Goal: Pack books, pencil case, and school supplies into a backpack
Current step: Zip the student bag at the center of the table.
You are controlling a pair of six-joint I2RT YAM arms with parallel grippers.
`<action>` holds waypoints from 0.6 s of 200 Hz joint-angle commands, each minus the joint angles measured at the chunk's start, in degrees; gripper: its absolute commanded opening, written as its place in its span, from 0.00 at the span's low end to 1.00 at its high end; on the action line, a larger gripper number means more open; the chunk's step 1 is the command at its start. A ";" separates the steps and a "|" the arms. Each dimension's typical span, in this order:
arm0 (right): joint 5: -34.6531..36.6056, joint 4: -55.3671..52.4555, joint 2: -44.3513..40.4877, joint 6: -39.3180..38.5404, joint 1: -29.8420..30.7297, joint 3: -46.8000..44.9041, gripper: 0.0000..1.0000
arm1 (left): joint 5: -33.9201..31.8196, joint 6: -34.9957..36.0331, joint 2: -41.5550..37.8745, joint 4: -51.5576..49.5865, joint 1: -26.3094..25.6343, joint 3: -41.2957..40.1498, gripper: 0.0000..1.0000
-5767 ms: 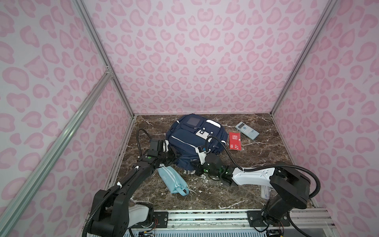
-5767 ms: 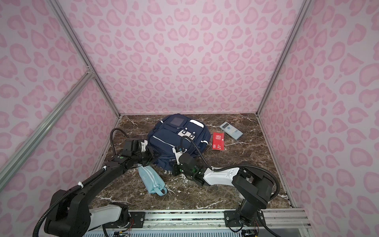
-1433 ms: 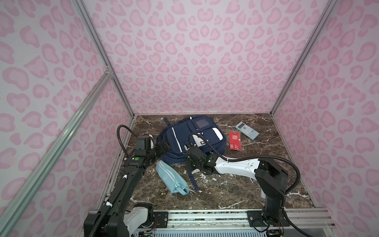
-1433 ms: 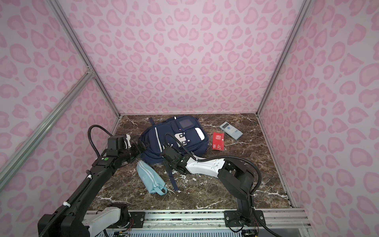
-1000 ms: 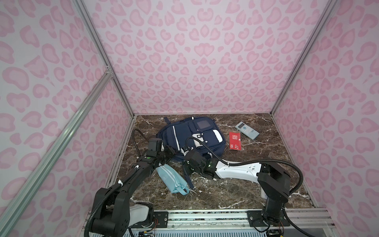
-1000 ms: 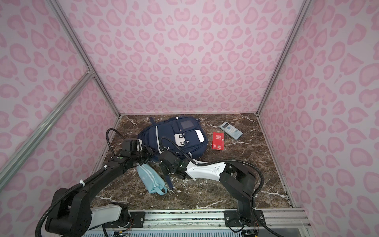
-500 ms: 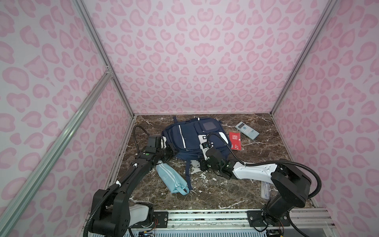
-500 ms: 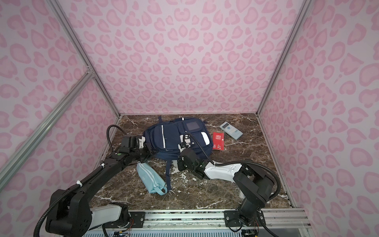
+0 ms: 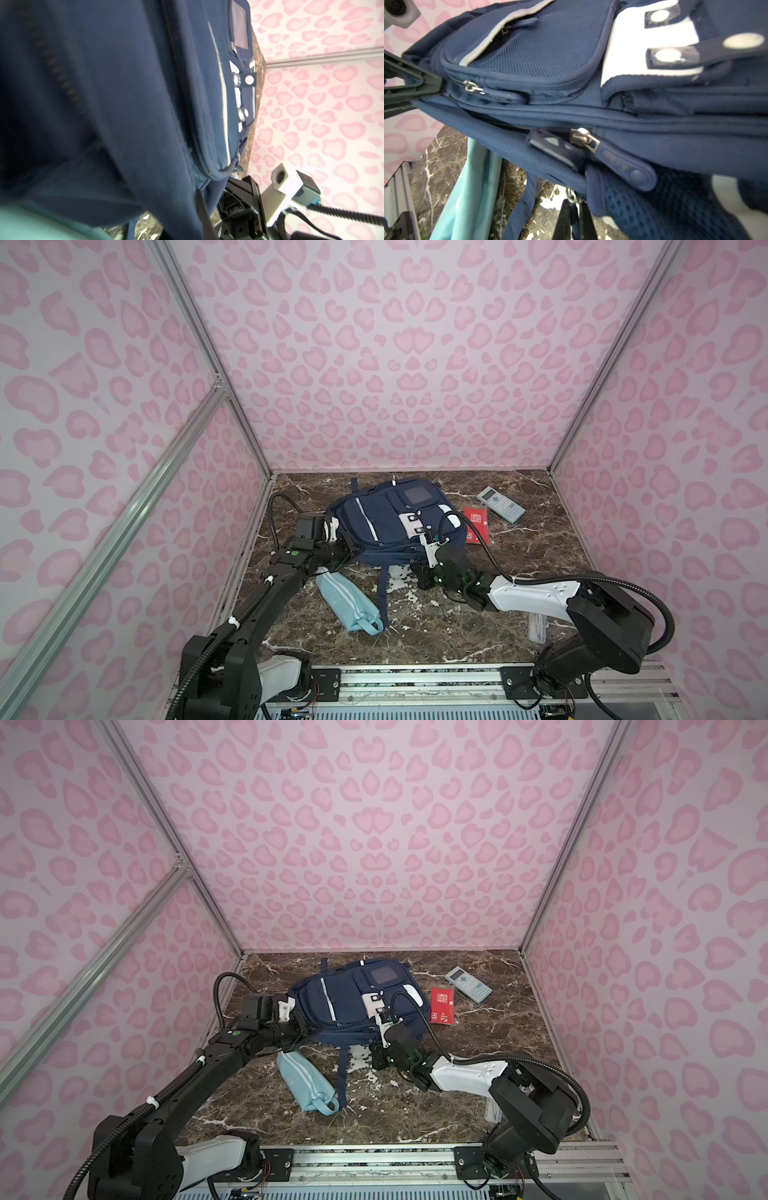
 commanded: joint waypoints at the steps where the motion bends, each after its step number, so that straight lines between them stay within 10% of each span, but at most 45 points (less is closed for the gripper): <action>1: 16.31 -22.25 -1.04 -0.46 0.65 -1.58 0.22 | -9.65 1.14 0.07 6.01 -2.92 1.14 0.03; 57: 21.50 -32.45 -13.56 -12.16 5.51 8.73 0.59 | -10.24 6.88 3.87 4.55 -6.57 1.91 0.06; 76: 16.94 -27.66 -15.03 -17.30 1.22 9.85 0.99 | -9.43 7.75 6.29 4.85 -6.75 1.91 0.08; 120: 4.11 -34.18 0.78 -37.51 -3.94 25.55 0.85 | -10.23 8.02 6.61 6.40 -7.01 -0.03 0.08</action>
